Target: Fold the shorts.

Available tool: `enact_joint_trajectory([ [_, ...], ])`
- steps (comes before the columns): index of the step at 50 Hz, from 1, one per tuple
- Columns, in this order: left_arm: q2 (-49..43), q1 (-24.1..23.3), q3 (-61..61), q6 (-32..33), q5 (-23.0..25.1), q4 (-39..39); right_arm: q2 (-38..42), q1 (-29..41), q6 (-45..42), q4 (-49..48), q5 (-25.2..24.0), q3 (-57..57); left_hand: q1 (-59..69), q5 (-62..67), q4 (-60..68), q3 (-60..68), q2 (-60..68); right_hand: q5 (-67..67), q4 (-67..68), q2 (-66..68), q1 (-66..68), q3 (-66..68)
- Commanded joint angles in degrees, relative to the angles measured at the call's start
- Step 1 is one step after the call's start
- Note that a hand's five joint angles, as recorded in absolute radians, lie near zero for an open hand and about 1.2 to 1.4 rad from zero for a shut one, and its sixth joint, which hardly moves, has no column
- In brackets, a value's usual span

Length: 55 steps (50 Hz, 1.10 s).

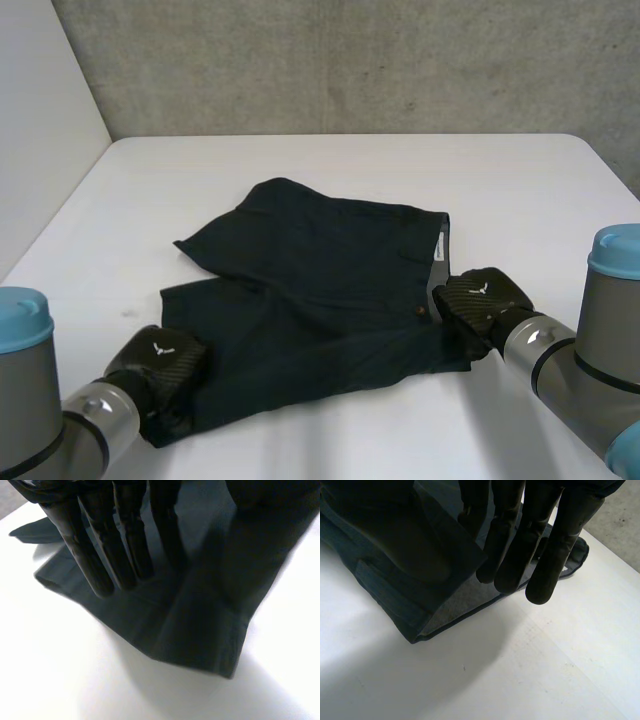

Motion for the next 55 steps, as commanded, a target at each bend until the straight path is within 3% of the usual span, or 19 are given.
enact_joint_trajectory([
  [1,-0.4,-0.8,2.0,0.7,-4.2,3.9,-1.1,-0.2,-1.0,0.6,-0.3,0.4,42.8,46.5,46.4,46.0,45.0,13.1,11.7,12.2,25.6,11.8],
  [8,9.8,-2.8,1.0,3.8,-3.5,-2.1,-9.1,-0.5,-10.0,10.0,-0.6,0.4,42.8,46.5,46.4,46.0,45.0,13.1,11.7,12.2,25.6,11.8],
  [13,13.2,-3.8,-0.2,11.3,-2.9,-13.3,-15.6,-1.0,-27.3,30.6,-0.6,2.7,42.8,46.5,46.4,46.0,45.0,13.1,11.7,12.2,25.6,11.8],
  [17,13.0,-5.6,0.5,14.5,-2.7,-16.4,-18.6,-2.9,-32.1,37.3,-1.1,4.0,42.8,46.5,46.4,46.0,45.0,13.1,11.7,12.2,25.6,11.8],
  [24,8.7,-5.3,6.1,16.3,-3.1,-10.3,-17.7,-4.3,-24.5,29.9,-5.9,1.2,42.8,46.5,46.4,46.0,45.0,13.1,11.7,12.2,25.6,11.8],
  [27,3.6,-5.3,11.1,16.3,-3.2,-4.4,-12.4,-4.4,-19.5,26.8,-6.7,-1.4,42.8,46.5,46.4,46.0,45.0,13.1,11.7,12.2,25.6,11.8],
  [31,-4.3,-5.3,18.6,16.3,-3.6,2.9,-7.2,-3.9,-16.0,23.2,-5.4,-5.5,42.8,46.5,46.4,46.0,45.0,13.1,11.7,12.2,25.6,11.8],
  [36,-17.7,-6.0,33.1,16.3,-3.7,8.8,-3.4,-3.7,-13.2,16.8,-0.1,-11.1,42.8,46.5,46.4,46.0,45.0,13.1,11.7,12.2,25.6,11.8],
  [40,-28.1,-7.3,46.2,16.7,-4.8,9.3,1.0,-3.6,-12.9,11.3,4.3,-15.5,42.8,46.5,46.4,46.0,45.0,13.1,11.7,12.2,25.6,11.8],
  [47,-45.2,-8.4,68.3,19.1,-10.2,8.7,10.1,-3.6,-12.9,2.0,6.8,-22.8,42.8,46.5,46.4,46.0,45.0,13.1,11.7,12.2,25.6,11.8],
  [49,-49.7,-8.8,74.1,20.5,-11.4,8.6,13.4,-3.5,-12.9,-1.1,6.6,-25.1,34.8,38.5,38.4,38.0,37.0,13.1,11.7,12.2,25.6,11.8],
  [51,-52.2,-9.4,76.9,20.9,-11.5,8.4,15.5,-3.5,-13.1,-2.4,7.0,-26.8,12.0,15.7,15.6,15.2,14.2,13.1,11.7,12.2,25.6,11.8],
  [52,-54.0,-10.1,78.2,21.4,-11.3,8.5,17.5,-3.4,-13.0,-3.2,7.5,-28.4,-17.5,-13.8,-13.8,-14.2,-15.2,0.3,-1.1,-0.5,12.8,-1.0],
  [53,-54.7,-10.3,78.5,21.5,-11.3,8.6,18.4,-3.4,-12.9,-3.3,7.6,-29.1,-27.2,-23.5,-23.6,-24.0,-25.0,-11.6,-13.0,-12.5,0.9,-12.9],
  [55,-54.9,-10.9,78.8,21.4,-11.2,8.8,19.7,-3.3,-12.4,-3.3,8.3,-30.1,-26.9,-23.2,-23.2,-23.6,-24.6,-41.2,-42.6,-42.1,-28.7,-42.5],
])
